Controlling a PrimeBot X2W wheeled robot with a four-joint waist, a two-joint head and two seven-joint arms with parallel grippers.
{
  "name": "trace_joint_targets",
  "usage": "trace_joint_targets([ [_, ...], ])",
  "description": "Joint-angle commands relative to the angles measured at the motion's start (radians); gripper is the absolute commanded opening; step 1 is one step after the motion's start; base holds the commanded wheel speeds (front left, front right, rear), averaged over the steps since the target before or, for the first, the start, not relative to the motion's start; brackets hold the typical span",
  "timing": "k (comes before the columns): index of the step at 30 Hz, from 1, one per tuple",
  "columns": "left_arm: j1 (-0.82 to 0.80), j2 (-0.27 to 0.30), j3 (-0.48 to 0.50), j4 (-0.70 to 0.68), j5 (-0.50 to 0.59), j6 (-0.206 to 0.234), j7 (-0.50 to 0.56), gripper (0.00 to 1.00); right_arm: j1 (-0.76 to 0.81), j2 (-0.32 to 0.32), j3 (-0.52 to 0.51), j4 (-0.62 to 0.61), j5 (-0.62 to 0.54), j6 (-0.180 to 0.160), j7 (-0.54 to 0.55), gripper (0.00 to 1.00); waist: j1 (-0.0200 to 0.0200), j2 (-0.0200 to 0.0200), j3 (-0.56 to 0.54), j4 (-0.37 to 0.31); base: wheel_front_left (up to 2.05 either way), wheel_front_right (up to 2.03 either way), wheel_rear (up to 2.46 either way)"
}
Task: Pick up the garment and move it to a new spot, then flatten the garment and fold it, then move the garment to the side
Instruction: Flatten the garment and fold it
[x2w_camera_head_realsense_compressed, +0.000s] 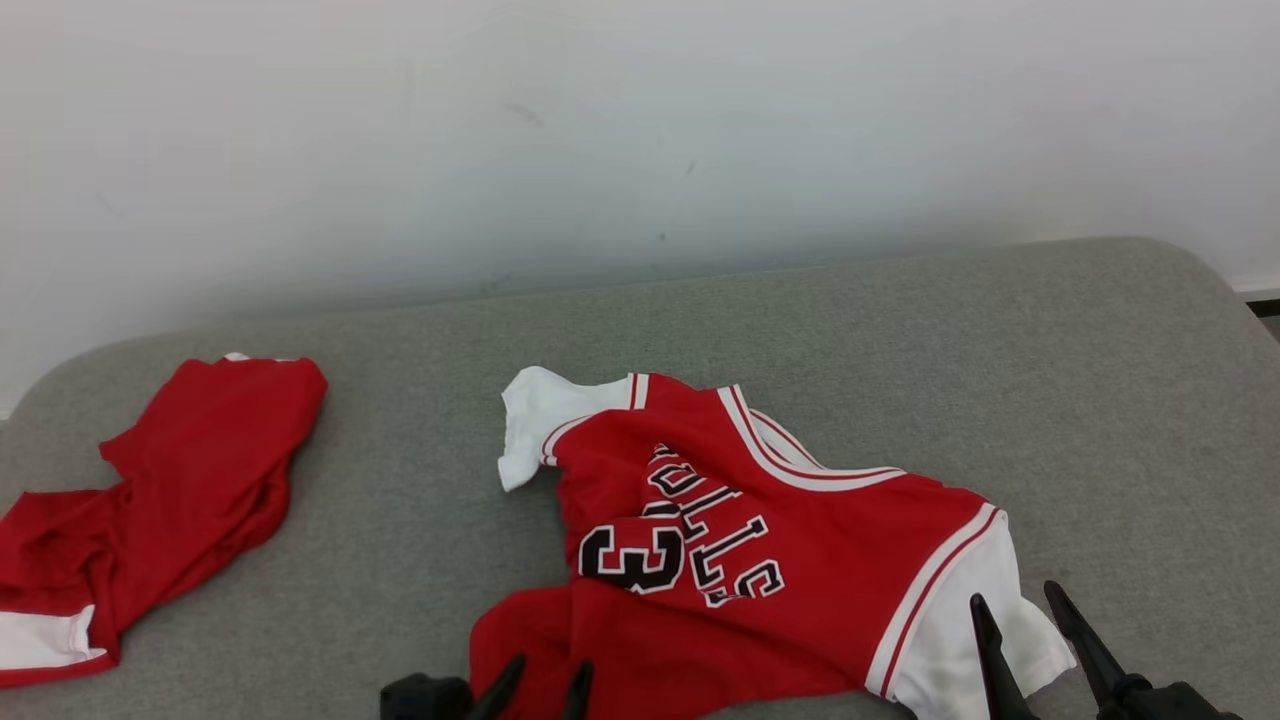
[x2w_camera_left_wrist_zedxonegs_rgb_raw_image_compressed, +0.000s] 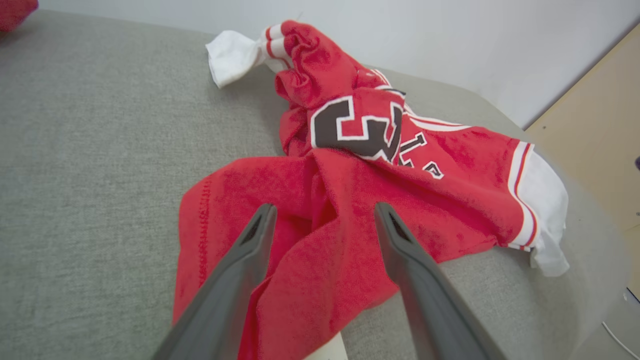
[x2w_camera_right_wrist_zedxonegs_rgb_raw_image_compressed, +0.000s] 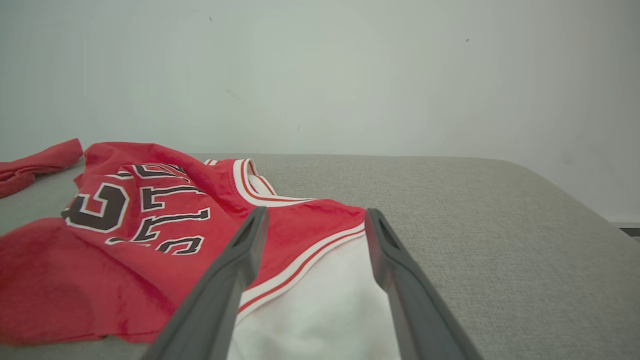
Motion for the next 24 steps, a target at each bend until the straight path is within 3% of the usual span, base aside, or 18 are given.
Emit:
trace_joint_targets([
  [1, -0.016, 0.011, -0.005, 0.021, 0.005, -0.004, 0.012, 1.00, -0.014, -0.007, 0.002, 0.003, 0.004, -0.002, 0.001, 1.00, 0.0000, -0.0001, 0.008, -0.011, 0.00, 0.00, 0.00],
  [9, -0.094, 0.003, 0.009, 0.153, -0.023, -0.002, 0.083, 0.97, -0.032, 0.000, 0.000, 0.002, 0.010, -0.002, 0.001, 1.00, 0.0000, -0.0001, 0.047, -0.062, 0.00, 0.00, 0.00],
  [10, -0.098, 0.002, 0.013, 0.160, -0.034, -0.009, 0.088, 0.43, -0.032, 0.001, -0.003, 0.003, 0.011, -0.002, 0.001, 1.00, 0.0000, -0.0001, 0.050, -0.066, 0.00, 0.00, 0.00],
  [11, -0.100, -0.001, 0.021, 0.163, -0.050, -0.016, 0.093, 0.00, -0.031, 0.002, -0.004, 0.003, 0.012, -0.002, 0.001, 1.00, 0.0000, -0.0001, 0.053, -0.070, 0.00, 0.00, 0.00],
  [24, -0.153, 0.045, 0.101, 0.133, -0.144, -0.054, 0.135, 0.00, -0.052, 0.010, -0.007, 0.004, 0.006, -0.002, 0.001, 1.00, 0.0000, -0.0001, 0.076, -0.062, 0.00, 0.00, 0.00],
])
